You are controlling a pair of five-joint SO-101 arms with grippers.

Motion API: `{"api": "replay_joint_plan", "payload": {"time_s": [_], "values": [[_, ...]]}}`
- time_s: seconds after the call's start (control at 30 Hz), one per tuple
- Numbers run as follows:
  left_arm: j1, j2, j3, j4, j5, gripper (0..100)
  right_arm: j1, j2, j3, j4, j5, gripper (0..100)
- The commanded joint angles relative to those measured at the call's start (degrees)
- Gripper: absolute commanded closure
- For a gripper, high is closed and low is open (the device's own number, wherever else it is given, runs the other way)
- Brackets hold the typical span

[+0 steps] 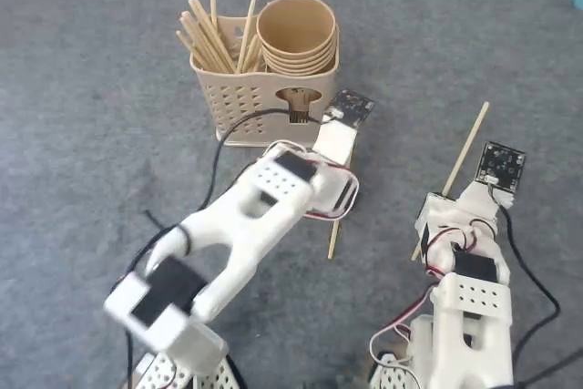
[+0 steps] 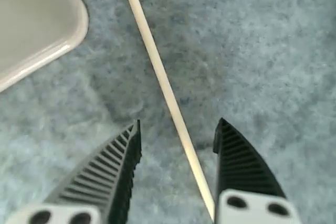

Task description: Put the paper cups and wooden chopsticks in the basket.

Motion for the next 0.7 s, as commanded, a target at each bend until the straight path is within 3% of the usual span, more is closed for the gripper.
{"api": "replay_joint_plan", "payload": {"time_s": [0.0, 0.23, 0.47, 0.67], "values": [[0.3, 7.6, -9.2, -1.7, 0.3, 78, 0.7, -1.8, -0.4, 0.0, -0.3, 99.1], [-0.2, 15.9, -16.7, -1.5, 0.3, 80, 0.5, -1.8, -0.4, 0.0, -0.3, 99.1], [0.0, 17.8, -18.5, -1.7, 0.4, 99, 0.2, -1.8, -0.5, 0.0, -0.3, 99.1], [0.2, 17.6, -18.2, -1.3, 0.6, 99, 0.2, -1.8, -0.5, 0.0, -0.3, 99.1]]}}
